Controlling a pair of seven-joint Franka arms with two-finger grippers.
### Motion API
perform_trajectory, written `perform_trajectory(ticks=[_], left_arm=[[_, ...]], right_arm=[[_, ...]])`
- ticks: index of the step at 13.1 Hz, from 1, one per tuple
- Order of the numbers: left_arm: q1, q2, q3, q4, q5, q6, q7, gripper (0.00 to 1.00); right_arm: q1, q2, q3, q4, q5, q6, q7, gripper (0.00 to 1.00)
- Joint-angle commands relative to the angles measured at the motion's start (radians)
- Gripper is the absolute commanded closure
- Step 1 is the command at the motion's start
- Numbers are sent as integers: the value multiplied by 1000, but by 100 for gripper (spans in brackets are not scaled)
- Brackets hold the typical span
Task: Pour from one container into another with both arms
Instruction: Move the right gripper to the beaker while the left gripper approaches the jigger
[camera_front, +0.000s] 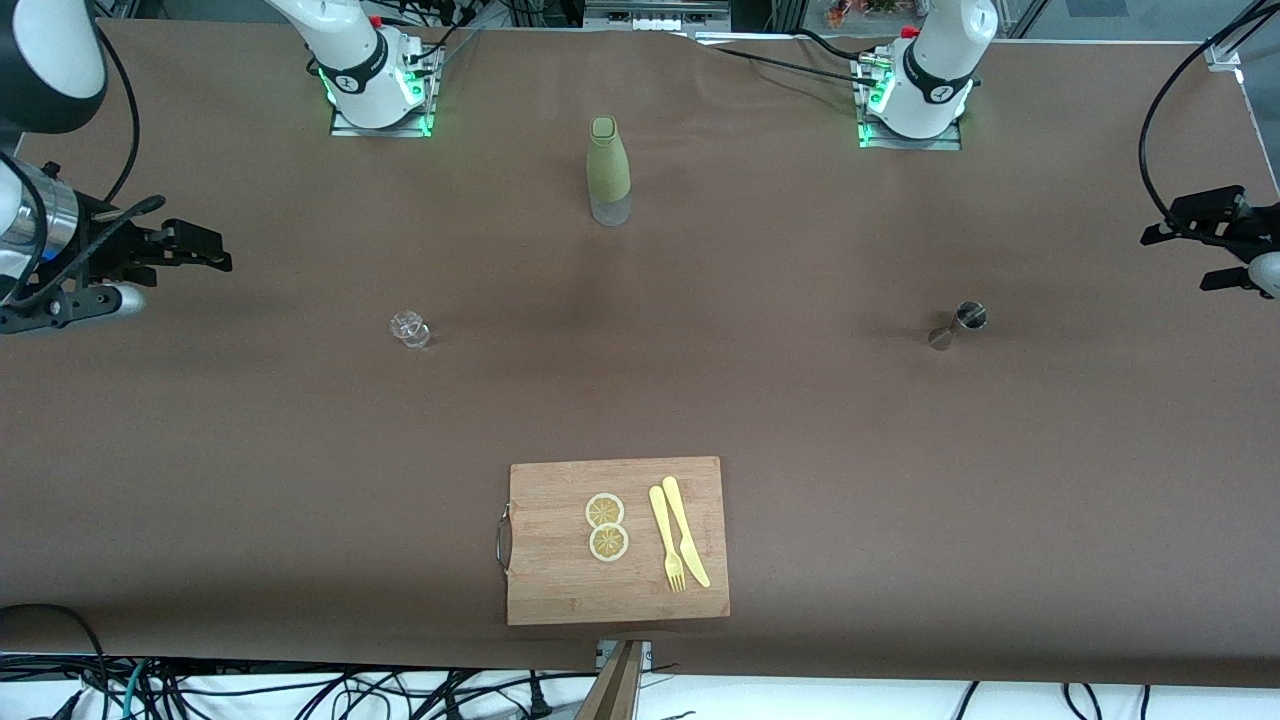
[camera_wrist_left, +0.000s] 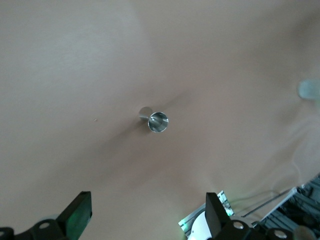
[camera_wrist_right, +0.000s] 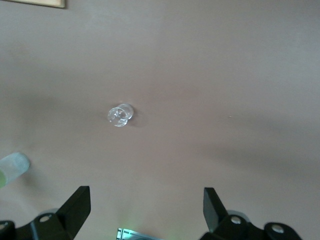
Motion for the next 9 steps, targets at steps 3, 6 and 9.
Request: perform_trajectory(ticks=[3, 6, 9], left_arm=[[41, 47, 87, -96, -193, -3, 421, 0], [117, 143, 93, -164, -333, -4, 731, 0], [169, 263, 93, -196, -462, -11, 1004, 0]], right_arm=[[-122, 59, -4, 16, 93, -19, -397, 0], [-176, 113, -4, 15, 149, -26, -631, 0], [-203, 156, -4, 15, 199, -28, -785, 0]])
